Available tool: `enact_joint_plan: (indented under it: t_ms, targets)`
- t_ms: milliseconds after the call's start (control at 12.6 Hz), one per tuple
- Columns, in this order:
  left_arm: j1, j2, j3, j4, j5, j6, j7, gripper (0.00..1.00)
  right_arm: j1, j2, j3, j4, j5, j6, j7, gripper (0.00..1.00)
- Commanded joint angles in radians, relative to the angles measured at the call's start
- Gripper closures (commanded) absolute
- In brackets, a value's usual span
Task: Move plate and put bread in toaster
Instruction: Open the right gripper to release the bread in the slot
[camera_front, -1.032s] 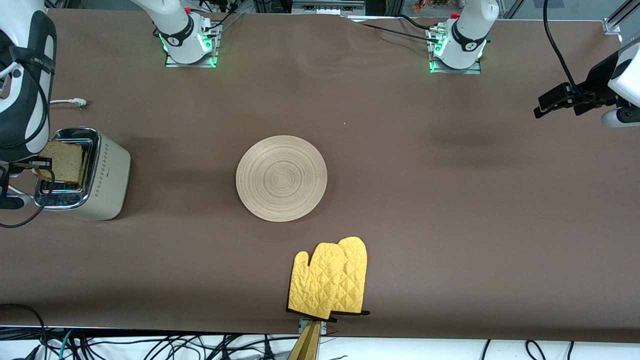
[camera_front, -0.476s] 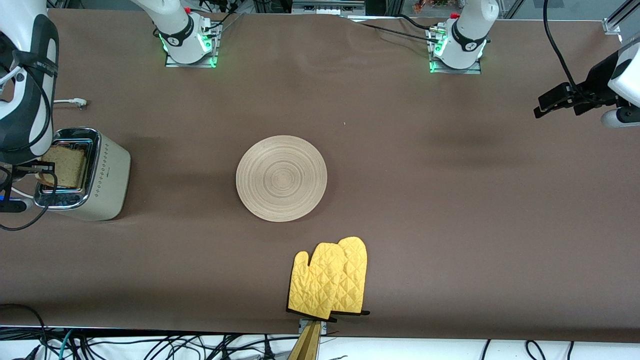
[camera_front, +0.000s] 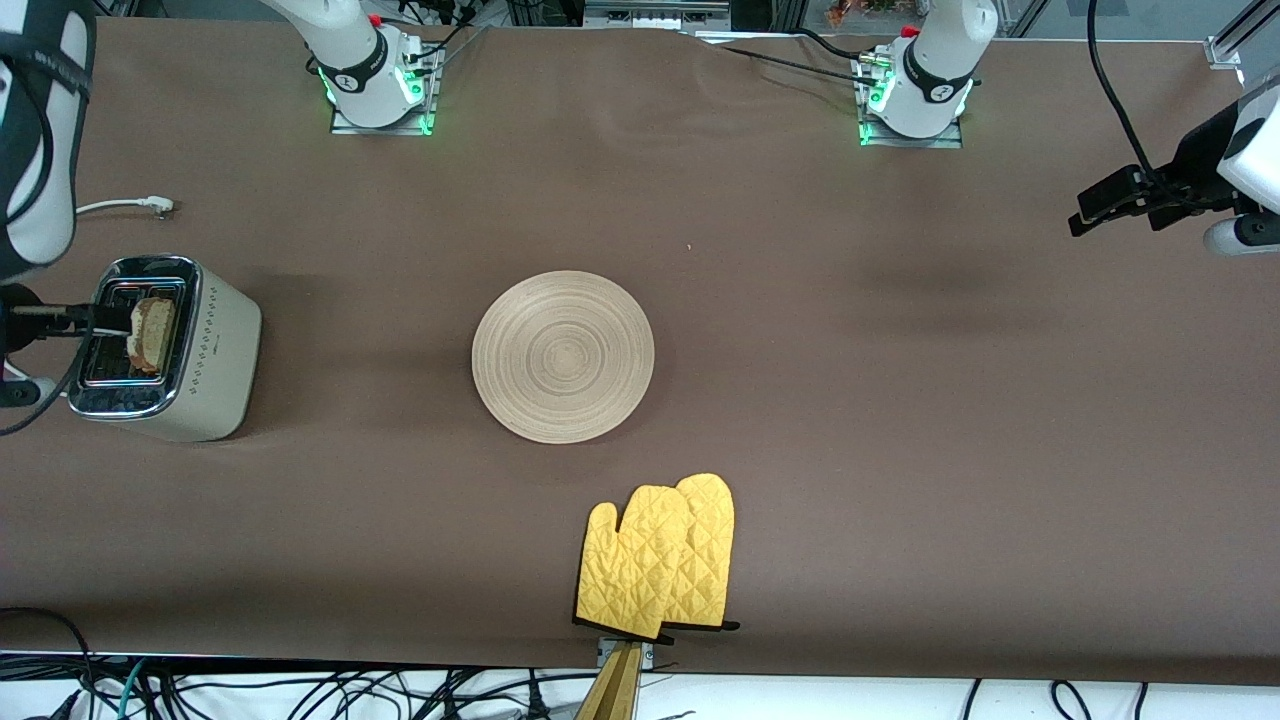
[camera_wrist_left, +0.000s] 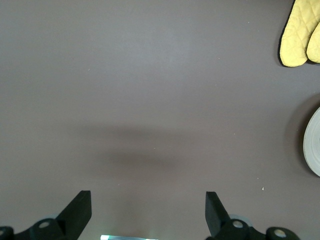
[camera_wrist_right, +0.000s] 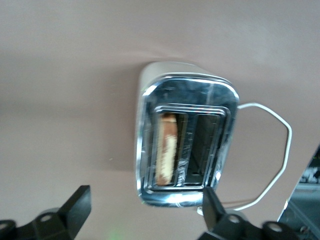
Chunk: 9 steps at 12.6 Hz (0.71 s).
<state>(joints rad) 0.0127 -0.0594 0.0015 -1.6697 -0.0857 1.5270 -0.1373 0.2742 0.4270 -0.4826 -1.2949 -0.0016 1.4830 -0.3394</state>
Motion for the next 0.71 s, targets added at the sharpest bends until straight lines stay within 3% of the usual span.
enact_joint_plan:
  t_ms: [0,79,238,397,556,635]
  targets:
    - [0.000,0.010,-0.002,0.031,0.018,-0.024,-0.013,0.00,0.023,-0.019,0.003,0.061,0.093,-0.029,-0.039,0.00]
    - [0.000,0.010,-0.002,0.030,0.018,-0.024,-0.013,0.00,0.019,-0.020,0.001,0.078,0.145,-0.045,-0.047,0.00]
    - [0.001,0.010,-0.002,0.031,0.018,-0.022,-0.013,0.00,0.023,-0.114,0.031,-0.028,0.146,-0.053,0.009,0.00]
    - [0.001,0.010,-0.002,0.031,0.018,-0.024,-0.013,0.00,-0.053,-0.235,0.148,-0.206,0.117,0.028,0.065,0.00]
    - [0.003,0.010,-0.002,0.030,0.018,-0.024,-0.013,0.00,-0.195,-0.344,0.322,-0.352,0.047,0.144,0.136,0.00]
    - [0.003,0.010,-0.002,0.030,0.018,-0.024,-0.012,0.00,-0.235,-0.388,0.373,-0.413,0.016,0.187,0.176,0.00]
